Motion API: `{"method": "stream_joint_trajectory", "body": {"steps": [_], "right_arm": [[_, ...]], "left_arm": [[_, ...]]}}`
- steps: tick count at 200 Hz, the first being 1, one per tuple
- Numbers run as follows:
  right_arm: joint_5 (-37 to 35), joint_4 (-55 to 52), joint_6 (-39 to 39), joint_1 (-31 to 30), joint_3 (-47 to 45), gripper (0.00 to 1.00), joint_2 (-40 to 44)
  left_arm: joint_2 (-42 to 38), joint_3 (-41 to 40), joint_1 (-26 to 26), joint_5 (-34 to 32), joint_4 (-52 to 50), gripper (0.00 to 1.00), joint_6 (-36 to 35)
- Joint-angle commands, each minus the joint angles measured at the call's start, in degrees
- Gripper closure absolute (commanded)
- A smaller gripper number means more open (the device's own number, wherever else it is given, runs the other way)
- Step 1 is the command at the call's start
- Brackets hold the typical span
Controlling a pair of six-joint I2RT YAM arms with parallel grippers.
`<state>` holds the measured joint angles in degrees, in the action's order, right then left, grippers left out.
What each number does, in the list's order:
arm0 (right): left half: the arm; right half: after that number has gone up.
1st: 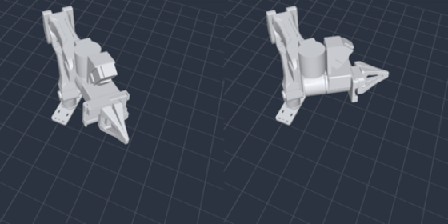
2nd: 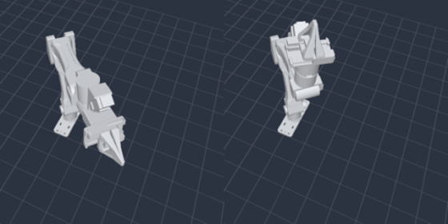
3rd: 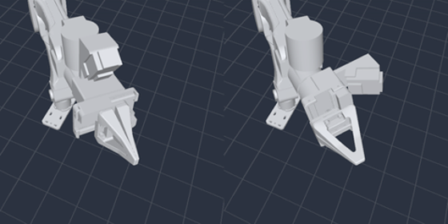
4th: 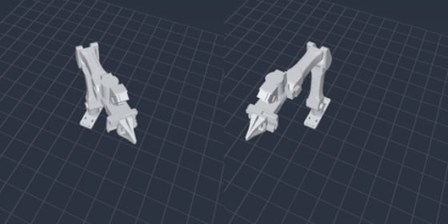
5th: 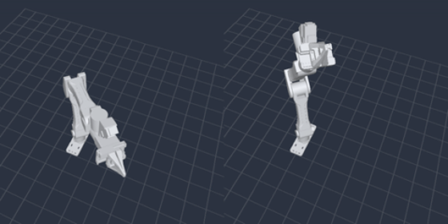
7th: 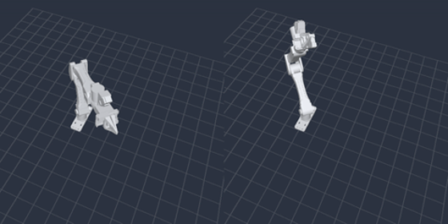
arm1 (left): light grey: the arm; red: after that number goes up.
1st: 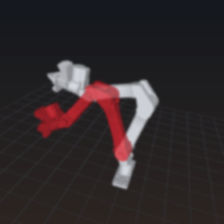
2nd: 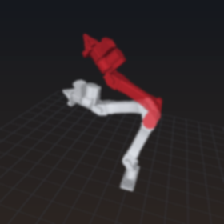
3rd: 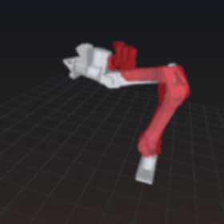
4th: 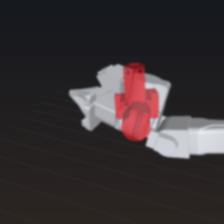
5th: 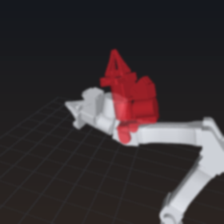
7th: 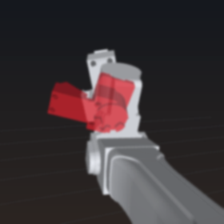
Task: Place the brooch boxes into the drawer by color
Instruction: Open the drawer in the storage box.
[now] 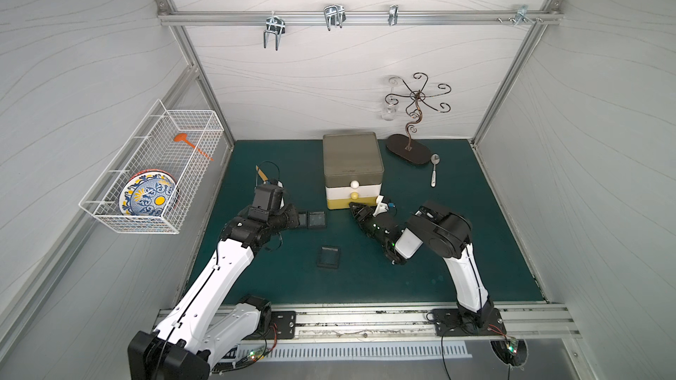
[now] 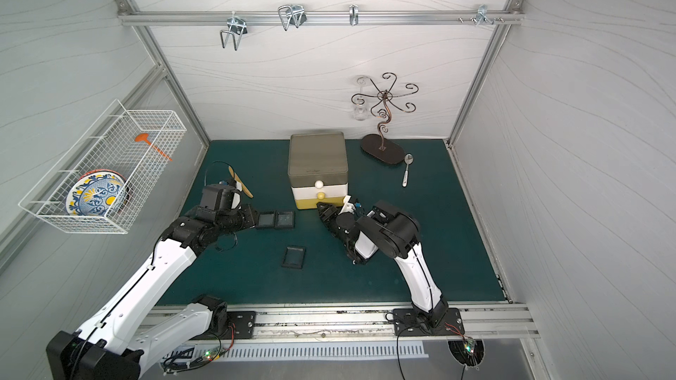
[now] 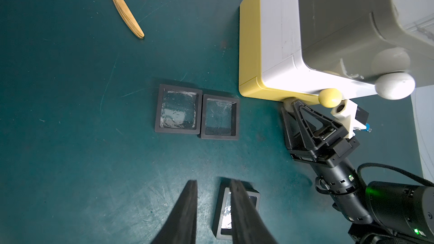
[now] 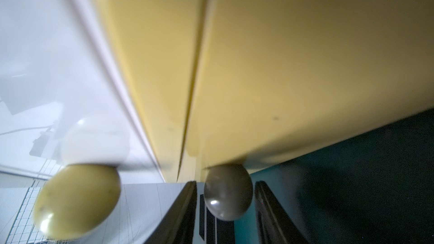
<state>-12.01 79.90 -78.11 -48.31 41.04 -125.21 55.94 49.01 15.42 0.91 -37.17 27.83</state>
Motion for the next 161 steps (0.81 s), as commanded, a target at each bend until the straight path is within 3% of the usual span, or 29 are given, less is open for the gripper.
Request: {"method": "stream_joint_trajectory", "body": {"steps": [1,15,52,161], "right_arm": [[-1.80,-0.53,1.38,-0.20,0.59,0.57,-1.92],[-1.79,-0.53,1.34,-0.20,0.87,0.61,-2.30],[-1.50,-0.53,1.06,-0.20,0.16,0.85,-2.51],[0.27,-0.53,-4.79,-4.57,-11.54,0.87,2.71]], "left_arm": [[-0.83,0.21,-0.21,0.40,0.87,0.72,0.29],[-0.88,0.22,-0.21,0.32,0.86,0.71,0.29],[-0.92,0.18,-0.28,0.15,0.87,0.72,0.29],[-1.69,0.38,-0.30,-0.98,0.16,0.72,0.02]]}}
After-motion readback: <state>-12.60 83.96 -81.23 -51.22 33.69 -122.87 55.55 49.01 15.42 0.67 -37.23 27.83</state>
